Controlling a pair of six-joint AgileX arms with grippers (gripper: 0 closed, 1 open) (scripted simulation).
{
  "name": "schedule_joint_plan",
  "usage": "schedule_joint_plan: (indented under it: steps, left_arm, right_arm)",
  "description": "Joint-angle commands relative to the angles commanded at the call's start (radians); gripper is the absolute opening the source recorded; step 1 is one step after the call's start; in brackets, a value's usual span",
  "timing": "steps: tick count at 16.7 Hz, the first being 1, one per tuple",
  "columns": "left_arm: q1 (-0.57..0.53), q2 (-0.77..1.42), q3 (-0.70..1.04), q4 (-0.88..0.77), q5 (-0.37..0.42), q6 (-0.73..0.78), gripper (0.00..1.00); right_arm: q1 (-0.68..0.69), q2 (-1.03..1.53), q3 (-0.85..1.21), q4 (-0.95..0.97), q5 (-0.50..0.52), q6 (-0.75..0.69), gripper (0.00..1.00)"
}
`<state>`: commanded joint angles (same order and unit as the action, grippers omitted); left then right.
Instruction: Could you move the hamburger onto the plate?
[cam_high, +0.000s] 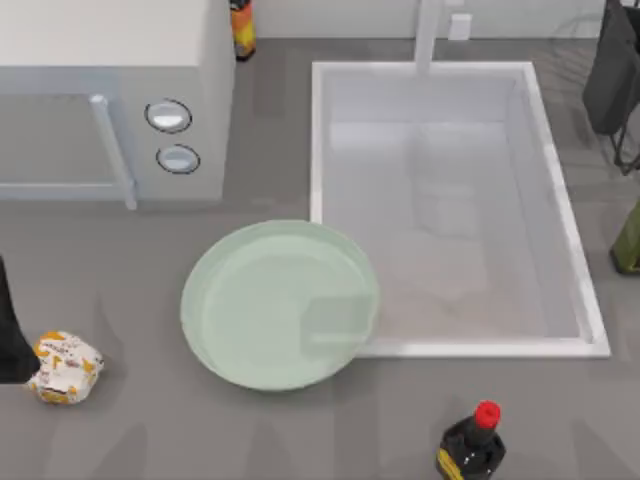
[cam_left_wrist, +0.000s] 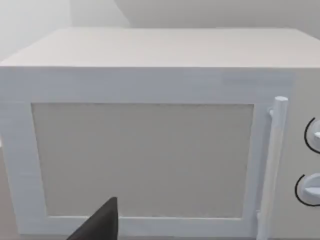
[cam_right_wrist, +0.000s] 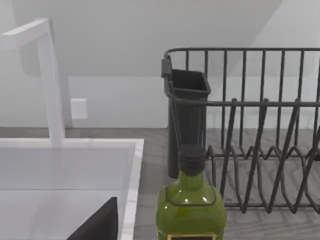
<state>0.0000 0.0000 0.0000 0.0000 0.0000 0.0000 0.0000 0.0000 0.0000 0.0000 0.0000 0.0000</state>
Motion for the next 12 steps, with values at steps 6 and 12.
schedule_joint_plan:
  steps: [6, 12]
  left_arm:
    - [-0.012, 0.108, 0.082, -0.079, 0.000, 0.017, 1.00]
    - [-0.052, 0.551, 0.363, -0.353, -0.001, 0.078, 1.00]
  right_arm:
    - [0.000, 0.000, 0.000, 0.000, 0.000, 0.000, 1.00]
    - [0.000, 0.000, 0.000, 0.000, 0.000, 0.000, 1.00]
